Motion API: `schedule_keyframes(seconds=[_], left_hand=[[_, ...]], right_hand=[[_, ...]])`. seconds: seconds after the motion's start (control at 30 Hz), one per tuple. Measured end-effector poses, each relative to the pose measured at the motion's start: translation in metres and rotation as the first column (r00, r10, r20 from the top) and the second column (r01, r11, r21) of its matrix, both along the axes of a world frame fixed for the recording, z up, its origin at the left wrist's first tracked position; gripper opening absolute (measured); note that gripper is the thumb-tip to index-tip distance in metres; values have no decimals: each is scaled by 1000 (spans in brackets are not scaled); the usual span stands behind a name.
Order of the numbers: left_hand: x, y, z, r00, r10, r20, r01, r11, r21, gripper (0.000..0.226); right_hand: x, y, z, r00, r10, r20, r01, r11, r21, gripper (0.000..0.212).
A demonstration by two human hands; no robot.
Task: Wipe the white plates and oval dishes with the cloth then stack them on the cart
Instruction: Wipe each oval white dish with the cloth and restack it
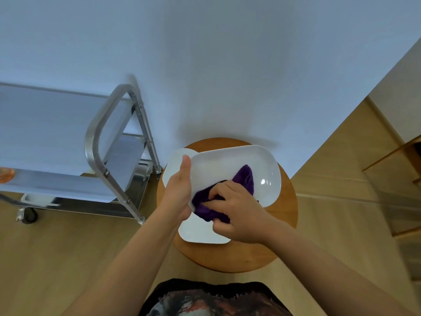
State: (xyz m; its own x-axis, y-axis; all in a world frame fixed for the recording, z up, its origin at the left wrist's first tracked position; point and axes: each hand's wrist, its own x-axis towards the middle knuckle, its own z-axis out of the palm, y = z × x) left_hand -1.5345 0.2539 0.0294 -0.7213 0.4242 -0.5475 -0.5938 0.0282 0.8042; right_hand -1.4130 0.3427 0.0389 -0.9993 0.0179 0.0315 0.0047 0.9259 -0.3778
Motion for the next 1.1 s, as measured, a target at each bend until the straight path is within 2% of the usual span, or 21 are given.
schedule_keyframes(seconds=[0.1,0.2,0.33,0.57,0.67,0.73,0.8,0.83,0.9,1.0,1.03,1.1], left_hand=[[2,1,2,993,-73,-95,66,995,-81,49],[-2,-1,6,991,-84,-101,71,990,-126,42],[-5,-1,3,983,-118,-142,90,978,-187,46],[-3,-6,-6,969,-166,-185,121,965,-234,49],[-6,-3,-1,979,-155,-135,120,963,-240,46],[-9,-1,5,973,-178,-148,136,956,-261,48],[-9,5,6,942,-258,-215,188,936,-299,52],[-7,9,8,923,-299,-243,220,927,-306,56],[1,14,10,885,-367,-286,292,917,-272,59],[10,12,9,894,-370,-252,318,921,-223,64],[10,9,7,906,-349,-239,296,927,-229,64],[11,3,6,904,-344,-254,281,925,-255,72]], right_hand=[[12,13,2,998,-27,54,26,999,19,35],[27,34,-1,996,-66,57,62,996,63,37],[41,51,-11,992,-124,16,120,982,143,38],[49,79,-26,978,-199,-57,207,937,282,25],[34,71,-19,917,-332,-220,372,912,174,22],[20,57,-8,816,-394,-424,468,880,84,29],[3,35,0,733,-368,-573,487,871,64,35],[-5,22,3,732,-340,-590,469,880,75,38],[-21,0,6,796,-299,-526,402,911,90,46],[-32,-8,11,943,-270,-194,265,963,-51,61],[-35,-1,13,971,-219,-95,212,974,-75,60],[-40,12,21,987,-162,-1,162,985,-59,37]])
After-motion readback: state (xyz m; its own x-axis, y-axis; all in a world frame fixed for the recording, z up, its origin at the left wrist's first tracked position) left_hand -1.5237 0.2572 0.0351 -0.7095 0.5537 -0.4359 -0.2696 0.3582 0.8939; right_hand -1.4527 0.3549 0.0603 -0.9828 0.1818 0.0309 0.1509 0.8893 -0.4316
